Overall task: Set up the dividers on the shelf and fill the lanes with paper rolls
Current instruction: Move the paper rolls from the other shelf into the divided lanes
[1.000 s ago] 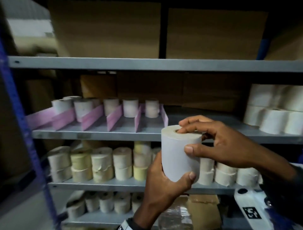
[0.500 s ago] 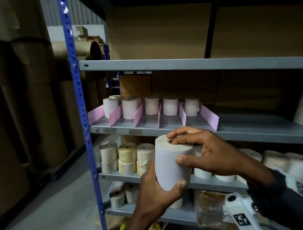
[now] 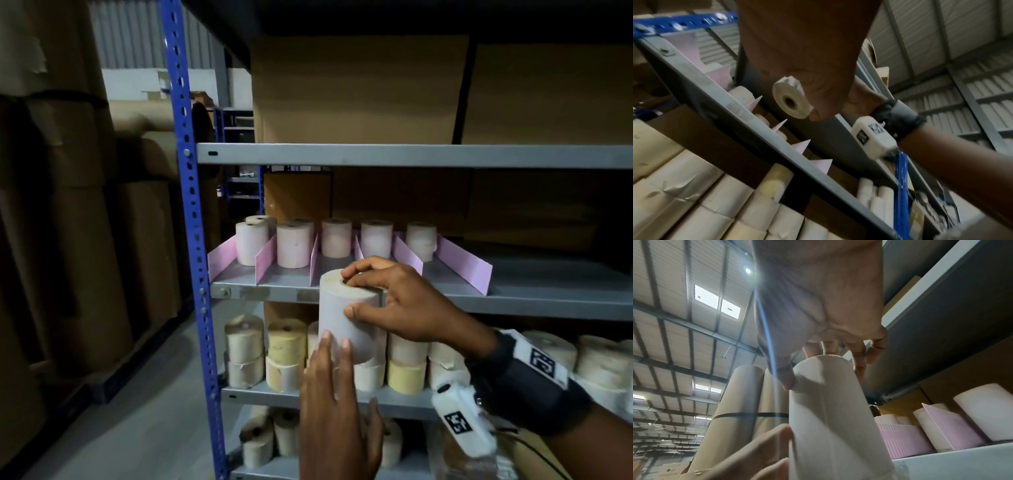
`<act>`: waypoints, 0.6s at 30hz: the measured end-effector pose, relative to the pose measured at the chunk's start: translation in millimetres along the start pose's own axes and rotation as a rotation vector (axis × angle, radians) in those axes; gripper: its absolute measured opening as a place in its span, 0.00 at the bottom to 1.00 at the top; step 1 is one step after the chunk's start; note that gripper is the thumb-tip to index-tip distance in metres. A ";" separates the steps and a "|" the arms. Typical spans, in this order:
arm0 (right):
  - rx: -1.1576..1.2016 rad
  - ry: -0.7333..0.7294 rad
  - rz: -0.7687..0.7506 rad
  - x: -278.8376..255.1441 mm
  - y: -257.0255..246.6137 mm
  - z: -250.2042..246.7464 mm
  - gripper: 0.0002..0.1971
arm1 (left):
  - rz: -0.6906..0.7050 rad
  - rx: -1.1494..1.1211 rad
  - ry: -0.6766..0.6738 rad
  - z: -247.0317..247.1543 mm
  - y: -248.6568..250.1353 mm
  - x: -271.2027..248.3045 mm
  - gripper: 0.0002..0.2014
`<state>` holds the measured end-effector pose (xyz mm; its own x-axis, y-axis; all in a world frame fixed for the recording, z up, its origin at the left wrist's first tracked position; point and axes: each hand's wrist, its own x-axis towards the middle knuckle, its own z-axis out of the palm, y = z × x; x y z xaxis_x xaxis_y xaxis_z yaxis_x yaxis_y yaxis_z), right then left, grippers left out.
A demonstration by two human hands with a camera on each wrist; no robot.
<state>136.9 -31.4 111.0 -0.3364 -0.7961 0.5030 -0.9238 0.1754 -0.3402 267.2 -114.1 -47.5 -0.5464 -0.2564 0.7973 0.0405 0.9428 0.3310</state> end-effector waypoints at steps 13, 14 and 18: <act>-0.170 0.046 0.061 92.3 75.7 26.7 0.32 | -0.039 0.409 -0.256 61.6 -64.4 67.8 0.48; -0.168 0.037 0.073 98.8 81.1 27.5 0.33 | -0.039 0.417 -0.248 66.9 -68.2 74.4 0.49; -0.147 -0.009 0.097 120.5 101.7 31.5 0.35 | -0.065 0.421 -0.239 84.8 -79.2 94.3 0.50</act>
<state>8.1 -127.7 112.0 -0.4240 -0.7764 0.4663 -0.9042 0.3336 -0.2667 141.6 -194.9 -41.4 -0.7156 -0.3083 0.6268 -0.3152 0.9433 0.1041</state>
